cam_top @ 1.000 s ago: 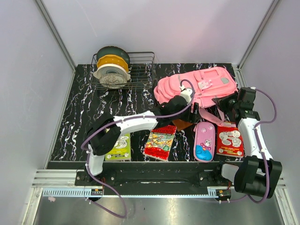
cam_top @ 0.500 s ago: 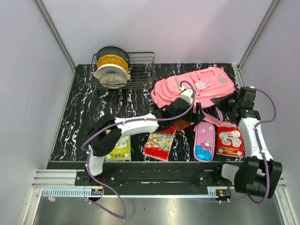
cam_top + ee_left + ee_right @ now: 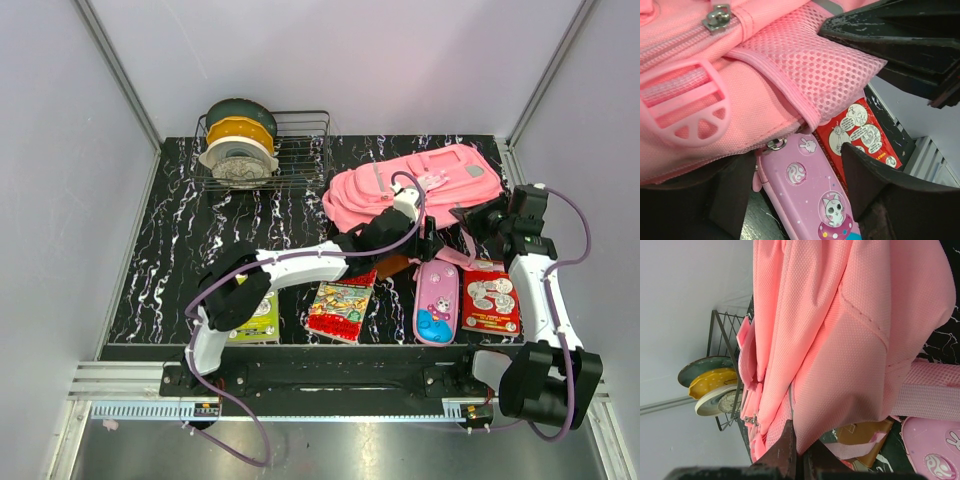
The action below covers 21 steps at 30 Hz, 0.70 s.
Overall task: Pack the student bag
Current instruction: Unzip the student bag at the center of the board.
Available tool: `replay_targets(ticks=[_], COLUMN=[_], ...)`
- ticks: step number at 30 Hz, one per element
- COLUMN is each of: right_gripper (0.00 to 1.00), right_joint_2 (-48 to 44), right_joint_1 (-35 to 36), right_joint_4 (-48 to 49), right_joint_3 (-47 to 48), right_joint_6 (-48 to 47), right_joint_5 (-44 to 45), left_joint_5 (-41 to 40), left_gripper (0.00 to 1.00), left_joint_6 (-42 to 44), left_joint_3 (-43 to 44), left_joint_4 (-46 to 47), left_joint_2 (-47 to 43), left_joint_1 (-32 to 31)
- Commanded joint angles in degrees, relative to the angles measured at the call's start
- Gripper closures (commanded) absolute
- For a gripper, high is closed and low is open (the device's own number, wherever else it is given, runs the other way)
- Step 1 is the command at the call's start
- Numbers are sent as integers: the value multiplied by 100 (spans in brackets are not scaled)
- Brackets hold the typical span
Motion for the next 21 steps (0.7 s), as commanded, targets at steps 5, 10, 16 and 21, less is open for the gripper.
replay_targets(ticks=[5, 10, 16, 21], right_gripper=[100, 100, 100, 100], right_joint_2=[-419, -437, -437, -437], right_joint_1=[112, 120, 112, 112], right_joint_4=[163, 145, 48, -22], right_joint_3=[272, 228, 210, 192], right_joint_6=[41, 6, -117, -214], right_joint_5=[-662, -689, -645, -522], left_joint_5=[-627, -716, -751, -769], left_gripper=[40, 64, 83, 100], left_joint_6=[135, 153, 144, 188], left_joint_3=[284, 231, 187, 73], left_joint_4=[555, 704, 730, 678], left_joint_2=[12, -32, -146, -278], left_joint_1=[112, 147, 208, 252])
